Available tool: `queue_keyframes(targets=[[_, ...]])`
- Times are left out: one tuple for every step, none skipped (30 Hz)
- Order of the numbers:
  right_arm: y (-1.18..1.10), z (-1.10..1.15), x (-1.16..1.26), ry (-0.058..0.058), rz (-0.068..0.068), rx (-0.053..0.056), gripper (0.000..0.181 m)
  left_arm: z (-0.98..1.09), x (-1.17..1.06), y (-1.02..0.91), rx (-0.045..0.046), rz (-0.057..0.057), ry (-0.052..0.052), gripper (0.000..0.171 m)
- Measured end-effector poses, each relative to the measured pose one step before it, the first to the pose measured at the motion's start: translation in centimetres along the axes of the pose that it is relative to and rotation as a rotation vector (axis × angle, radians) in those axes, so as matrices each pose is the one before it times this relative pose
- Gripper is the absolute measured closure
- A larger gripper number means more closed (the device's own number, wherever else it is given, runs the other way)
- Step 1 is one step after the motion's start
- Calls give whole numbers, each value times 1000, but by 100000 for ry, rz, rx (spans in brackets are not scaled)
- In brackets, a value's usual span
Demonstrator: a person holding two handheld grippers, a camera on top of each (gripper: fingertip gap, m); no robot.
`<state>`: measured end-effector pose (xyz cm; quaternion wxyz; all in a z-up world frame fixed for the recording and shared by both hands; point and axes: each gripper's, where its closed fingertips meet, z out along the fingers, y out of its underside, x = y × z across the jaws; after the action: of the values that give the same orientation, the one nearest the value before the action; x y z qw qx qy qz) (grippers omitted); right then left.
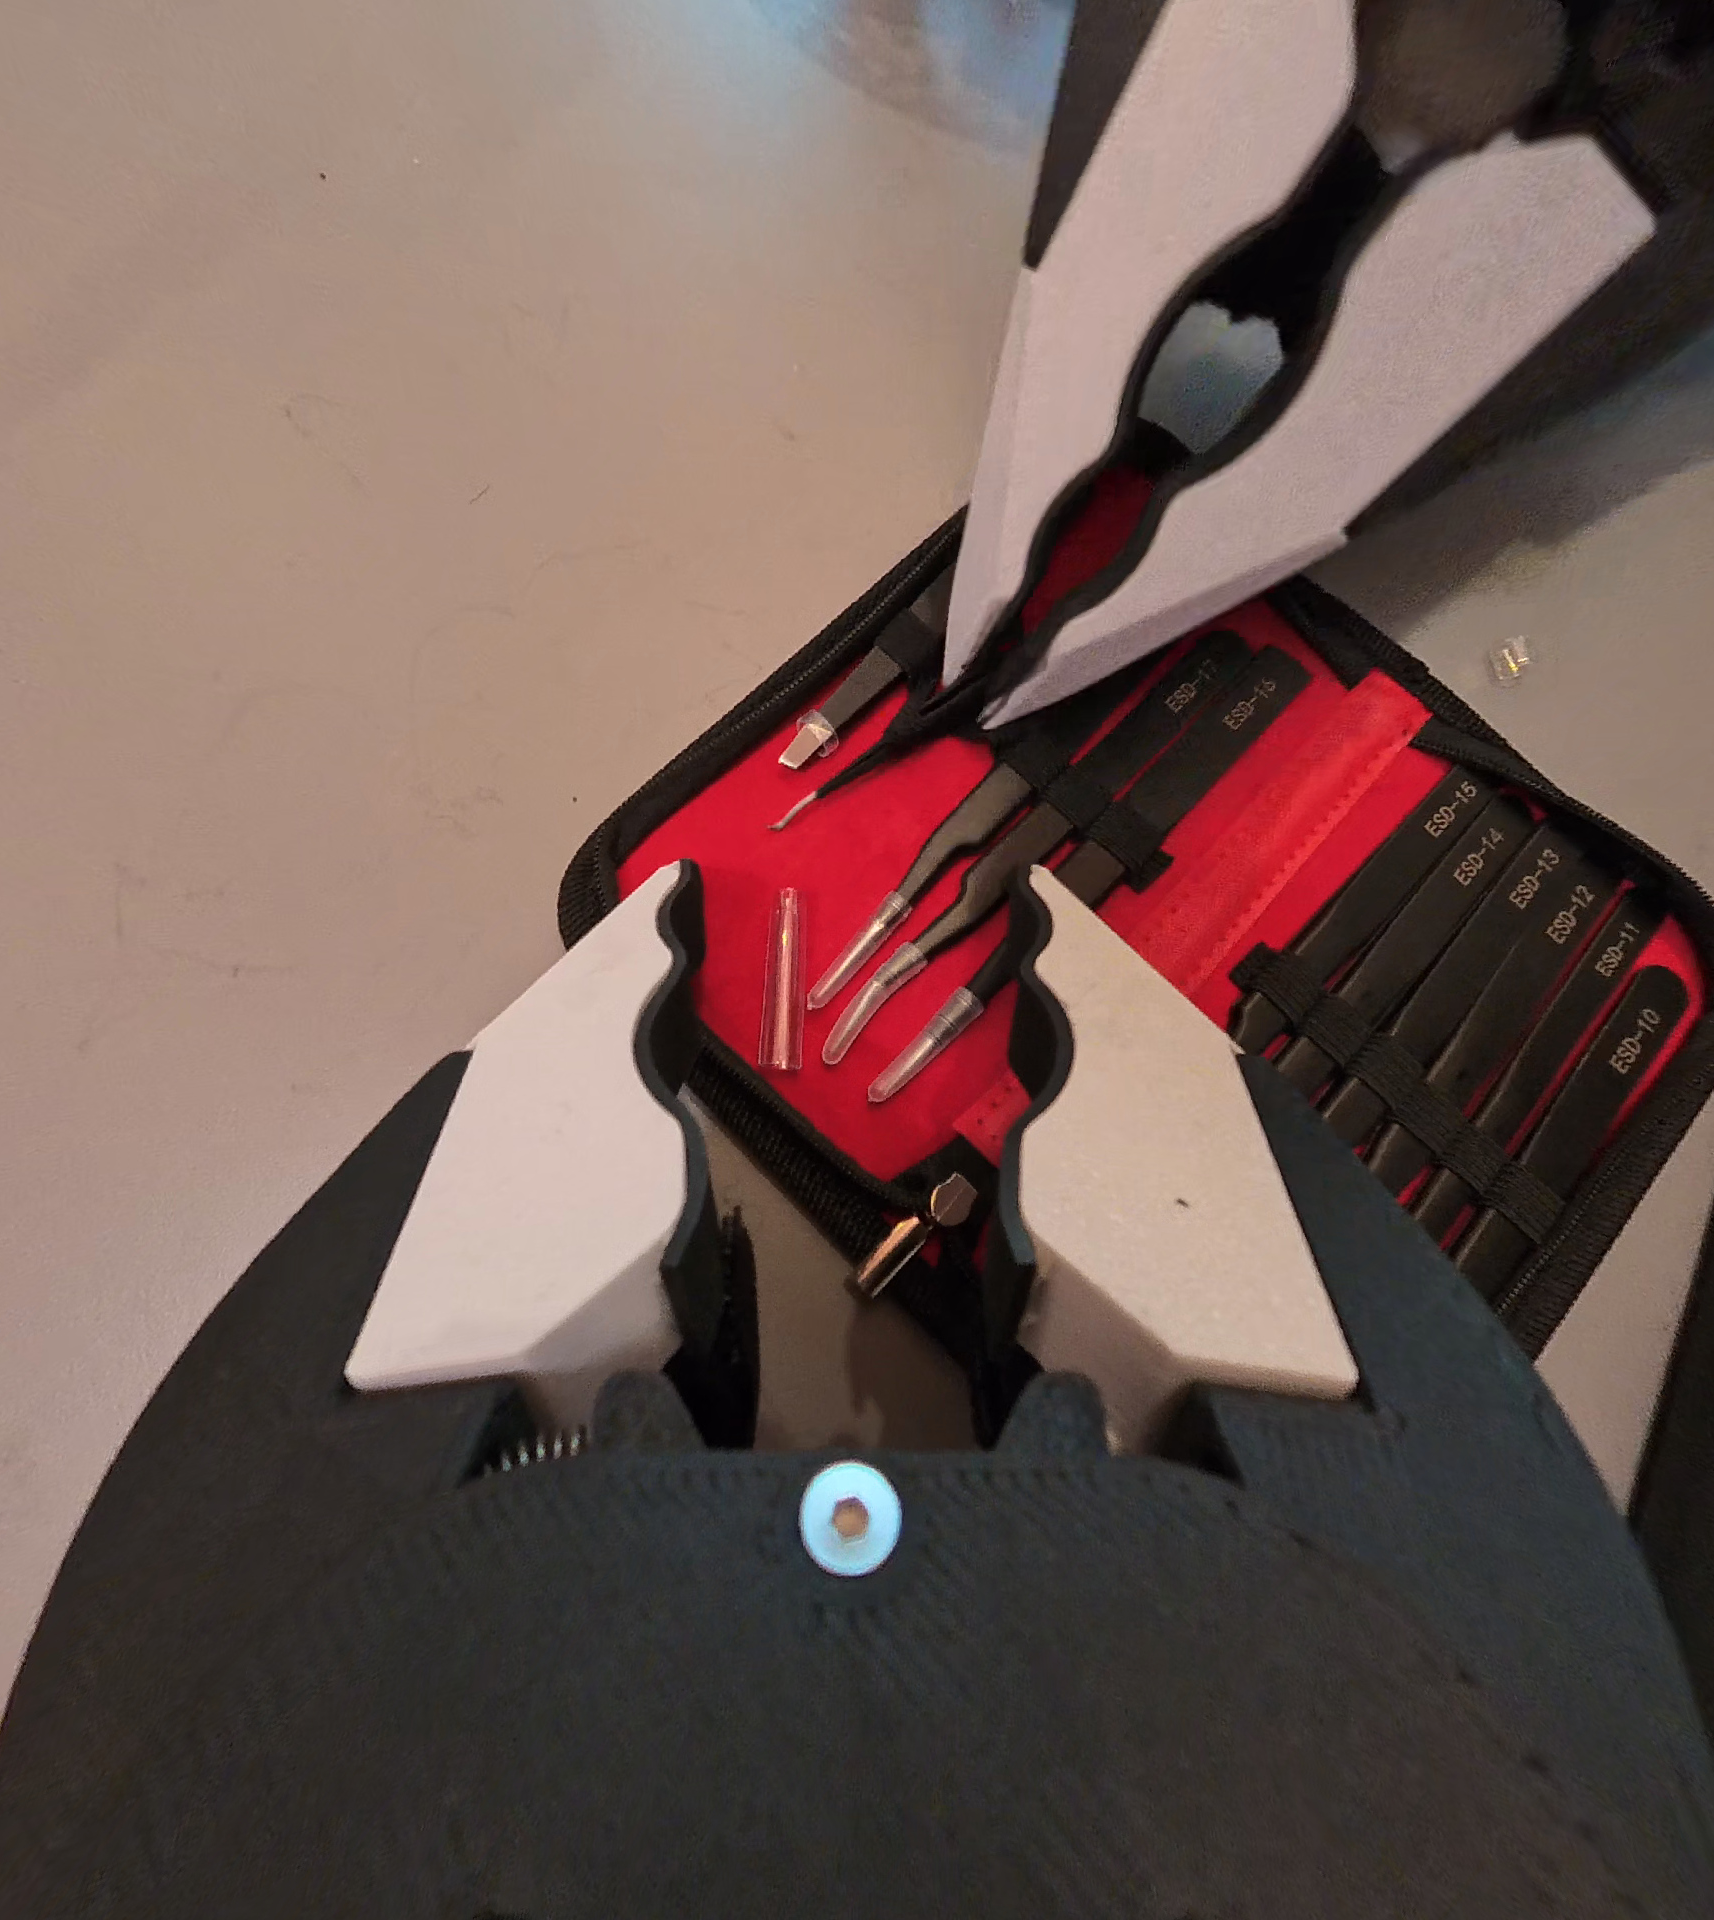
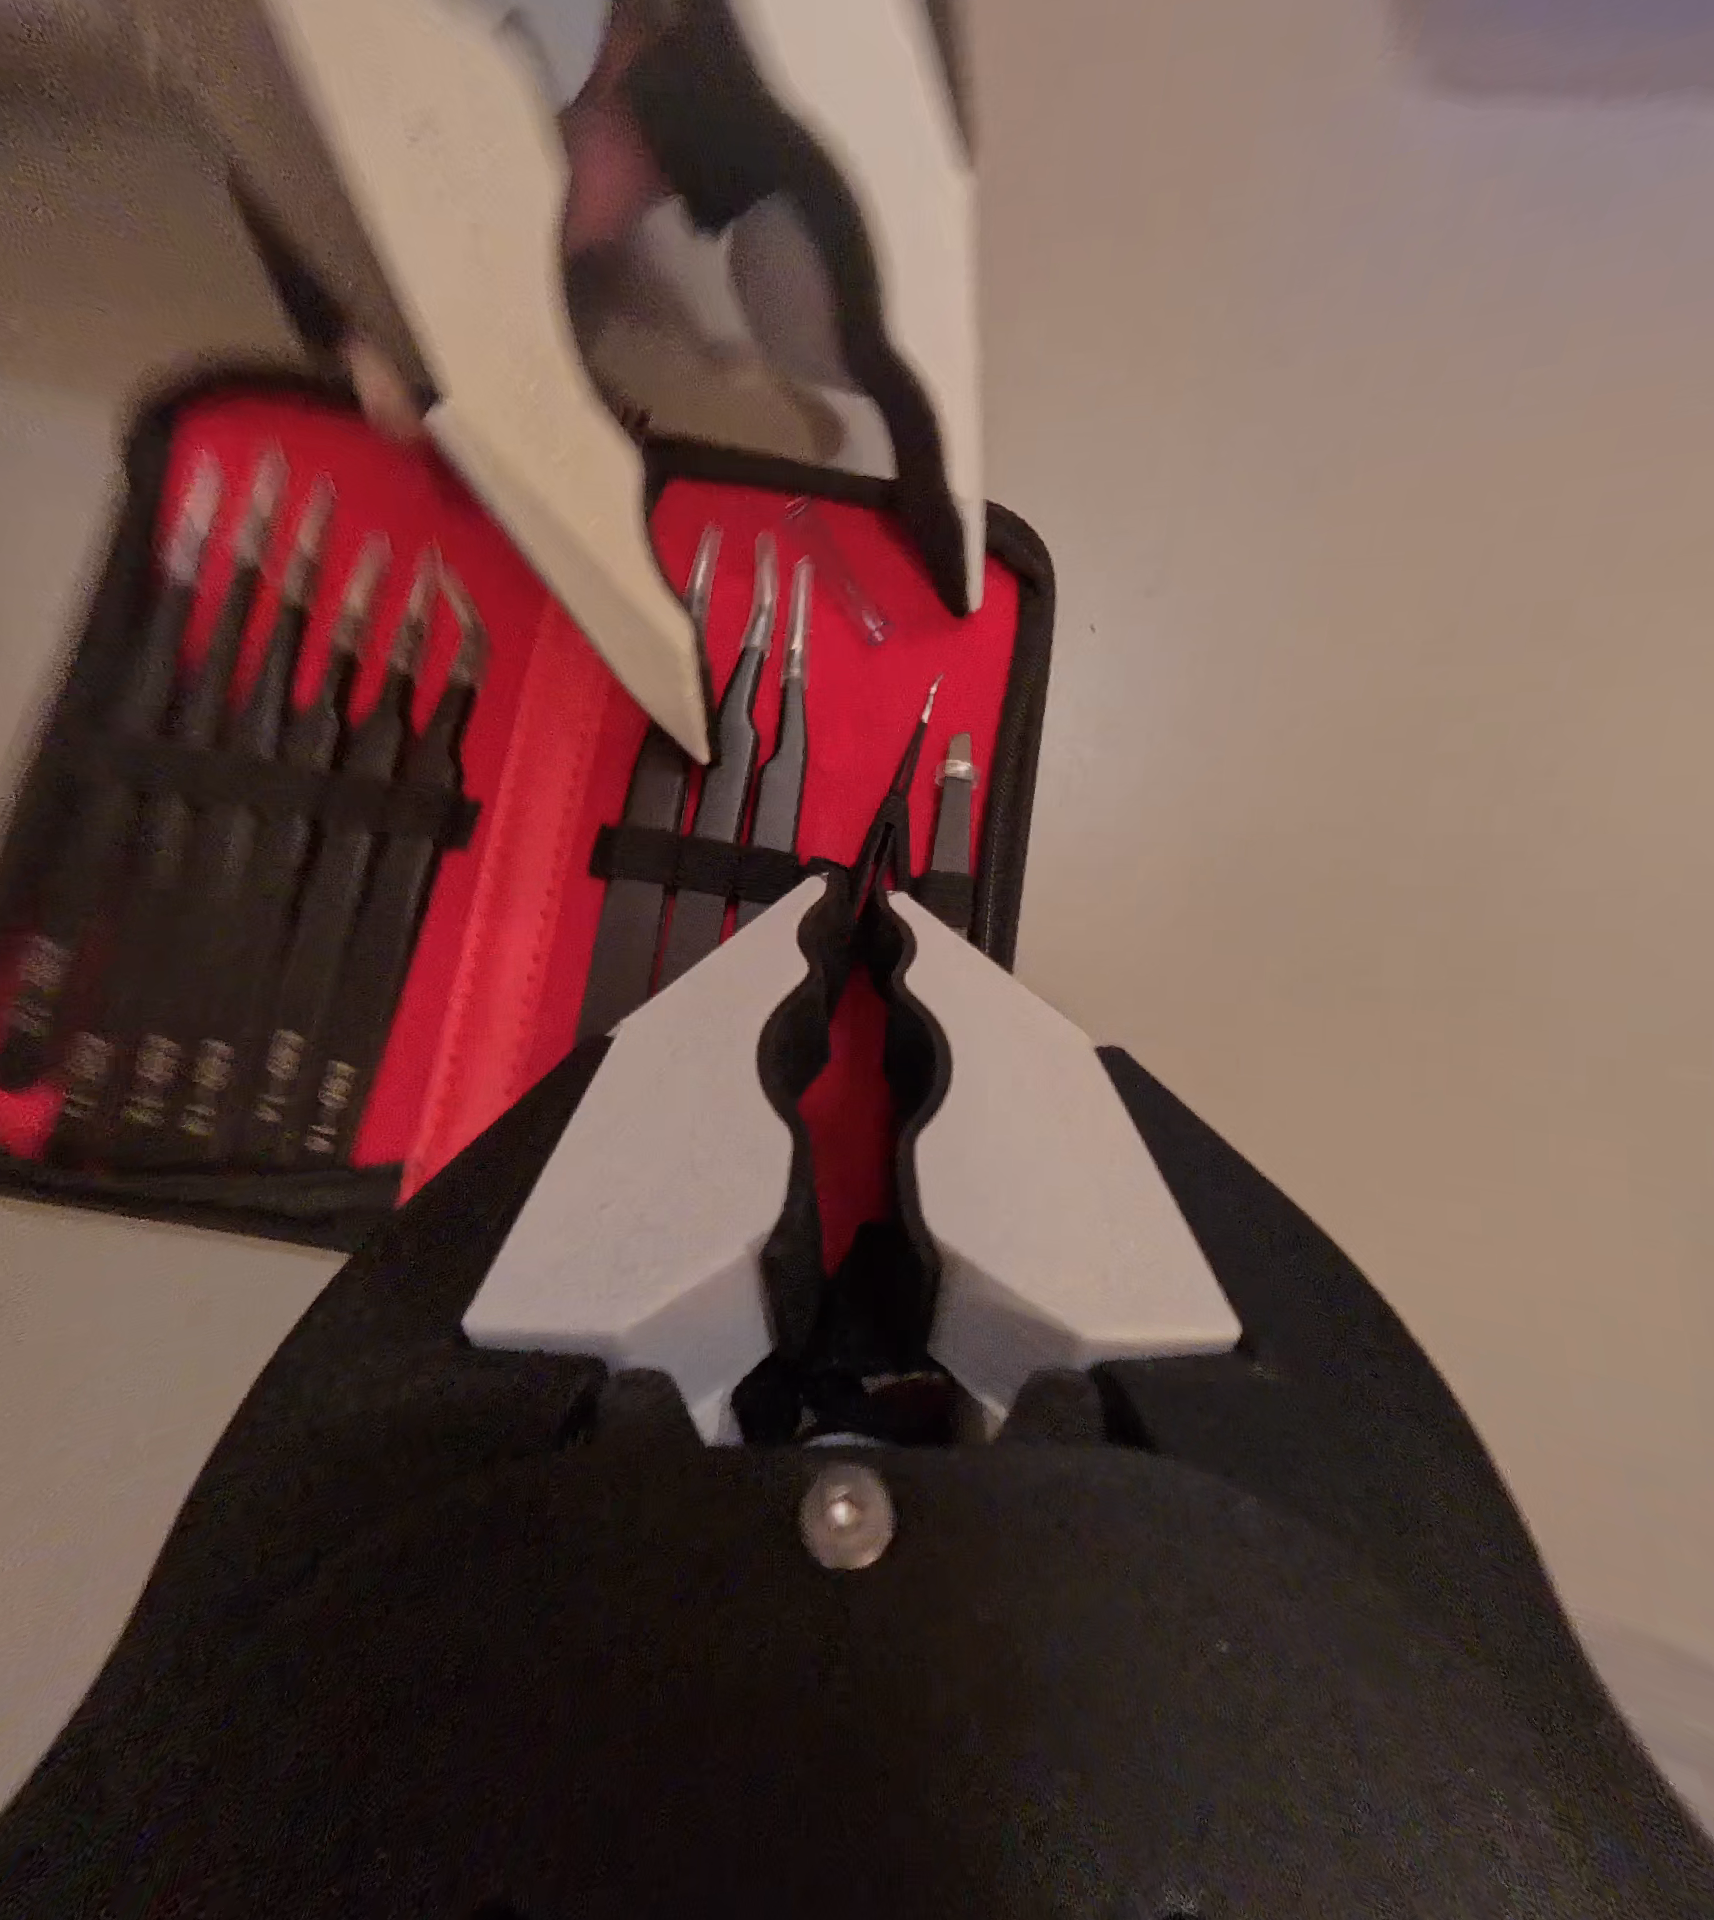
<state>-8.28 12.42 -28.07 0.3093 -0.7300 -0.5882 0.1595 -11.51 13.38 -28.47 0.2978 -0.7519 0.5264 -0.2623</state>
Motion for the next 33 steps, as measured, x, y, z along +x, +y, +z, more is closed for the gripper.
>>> queue_keyframes(targets=[[26,51,28,4240,-11022,-4370,181,11,-17,-4,-270,180,-77,114],[15,57,58,3166,-9479,-2929,181,-8,-49,-3,-237,106,-308,114],[-4,27,37,2460,-8574,-1802,181,-8,-4,1,-86,297,28,115],[8,-10,-6,439,-3531,-535,181,-6,-3,-9,118,865,-160,115],[18,7,41,-211,1275,705,181,-19,-42,-28,-53,319,-567,115],[7,43,93,1883,-234,1326,181,-77,-71,-51,-848,1888,-2184,116],[-42,45,79,2433,-736,1606,181,-131,90,-249,-212,3151,-2832,116],[-61,27,14,368,1609,2128,181,-257,-96,-615,1957,3639,-4838,114],[-22,1,8,-1276,2283,2572,181,-276,141,-752,2556,2113,-2568,123],[-1,-8,10,-1534,1234,2704,181,-105,334,-668,1795,2406,-1044,129],[8,-7,4,-1440,1536,2339,180,44,212,-624,1444,2738,-1446,134],[2,-5,13,-1336,2013,1704,180,171,138,-484,954,2771,-1005,144],[3,-6,12,-827,727,1349,180,310,-53,-36,-1226,2249,-655,149],[2,-7,-6,-537,171,1225,180,417,-359,392,-3271,2031,-1444,148],[-1,-8,1,-596,543,1081,180,453,-100,403,-2711,2799,259,152],[-1,4,11,-556,717,723,180,396,219,257,-1747,1702,2471,155],[9,5,10,-479,691,416,180,270,195,12,-506,1360,2142,158],[3,-7,-5,-426,630,479,180,234,203,130,-1490,1691,1902,163],[4,-1,7,-354,730,630,180,171,93,117,-1278,2044,987,166],[11,7,-5,-379,640,510,180,20,9,-42,58,984,834,167],[7,-3,-3,-516,529,336,180,-42,-10,46,-145,-126,885,168],[-1,7,-7,-502,583,290,180,-29,-4,8,20,501,354,168],[0,3,-7,-144,105,65,180,-16,-6,-18,69,1443,-244,169],[17,9,-13,120,-397,-263,180,-10,17,-32,-248,303,65,169],[9,5,-5,19,-243,-337,180,-23,11,-63,-580,1199,-399,170],[2,8,2,-120,-170,-316,180,-10,38,-21,-1446,1763,-762,170],[4,14,-1,-218,-191,-166,180,-22,20,-41,-1966,1935,-1007,170],[8,2,-11,-353,187,136,180,-4,7,-58,-1846,2593,-1231,170],[4,7,-5,-422,397,286,181,-7,5,-12,-1611,1459,-618,171],[3,10,4,-314,319,180,180,-15,-4,-60,-1202,1426,-622,171],[3,12,-2,-87,-37,38,180,-18,-9,-43,-1287,1550,-982,171],[-13,13,-3,-96,-163,191,181,-91,24,-202,-191,2162,-1439,171],[-25,12,-9,-253,226,416,181,-532,558,-1963,9754,-752,1692,171]])
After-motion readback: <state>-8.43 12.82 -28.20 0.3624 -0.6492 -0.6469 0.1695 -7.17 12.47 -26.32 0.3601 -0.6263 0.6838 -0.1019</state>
